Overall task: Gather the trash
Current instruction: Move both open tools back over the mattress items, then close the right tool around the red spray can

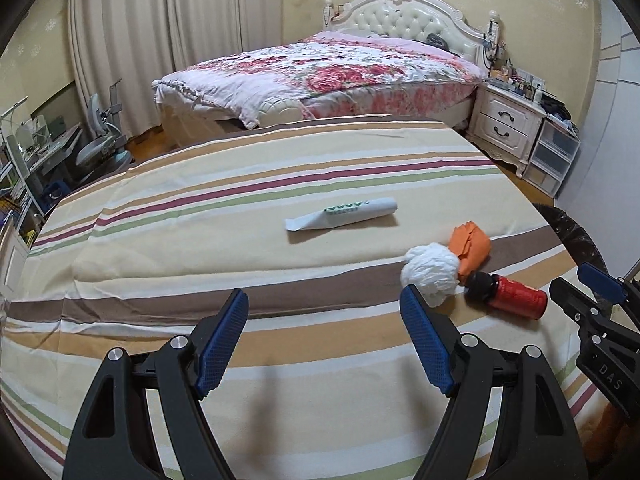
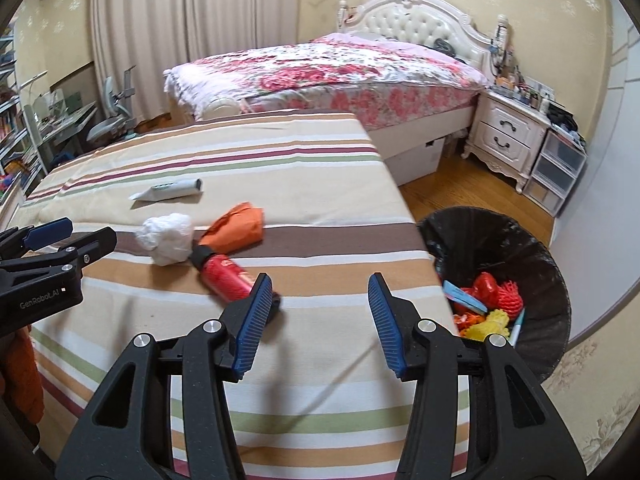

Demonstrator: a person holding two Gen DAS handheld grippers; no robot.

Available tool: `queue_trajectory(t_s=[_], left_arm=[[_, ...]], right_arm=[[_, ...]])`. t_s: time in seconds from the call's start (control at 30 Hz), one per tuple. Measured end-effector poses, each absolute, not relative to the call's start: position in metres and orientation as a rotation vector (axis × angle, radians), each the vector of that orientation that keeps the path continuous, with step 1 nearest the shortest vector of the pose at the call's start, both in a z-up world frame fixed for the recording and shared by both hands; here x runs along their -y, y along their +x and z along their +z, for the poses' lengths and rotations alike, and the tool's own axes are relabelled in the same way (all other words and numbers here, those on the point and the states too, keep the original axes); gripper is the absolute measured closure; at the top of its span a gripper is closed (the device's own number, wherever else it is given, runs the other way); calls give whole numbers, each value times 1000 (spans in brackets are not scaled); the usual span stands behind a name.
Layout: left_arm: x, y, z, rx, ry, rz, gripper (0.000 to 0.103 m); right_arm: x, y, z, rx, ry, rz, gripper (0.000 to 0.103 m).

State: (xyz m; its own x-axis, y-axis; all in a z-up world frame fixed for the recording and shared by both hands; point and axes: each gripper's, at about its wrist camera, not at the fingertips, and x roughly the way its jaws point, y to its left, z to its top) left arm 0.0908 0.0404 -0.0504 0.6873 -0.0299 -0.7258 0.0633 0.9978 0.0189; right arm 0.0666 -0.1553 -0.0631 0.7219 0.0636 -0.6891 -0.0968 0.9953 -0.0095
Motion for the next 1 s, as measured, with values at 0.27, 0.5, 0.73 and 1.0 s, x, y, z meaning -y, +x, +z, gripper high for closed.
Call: queue_trajectory(t_s=[0.27, 0.5, 0.73, 1.0], left_arm=[[-63, 89, -57, -830, 10, -16, 27], [-68, 88, -61, -839, -5, -22, 27], [-70, 88, -67, -851, -6, -22, 27], [-70, 88, -68, -858, -10, -23, 27]], right_arm=[[127, 70, -68, -781, -88, 145, 54], [111, 80, -72, -799, -130, 173, 53], [102, 82, -73, -809, -132, 200, 63], [102, 83, -82, -848, -129, 211, 73]])
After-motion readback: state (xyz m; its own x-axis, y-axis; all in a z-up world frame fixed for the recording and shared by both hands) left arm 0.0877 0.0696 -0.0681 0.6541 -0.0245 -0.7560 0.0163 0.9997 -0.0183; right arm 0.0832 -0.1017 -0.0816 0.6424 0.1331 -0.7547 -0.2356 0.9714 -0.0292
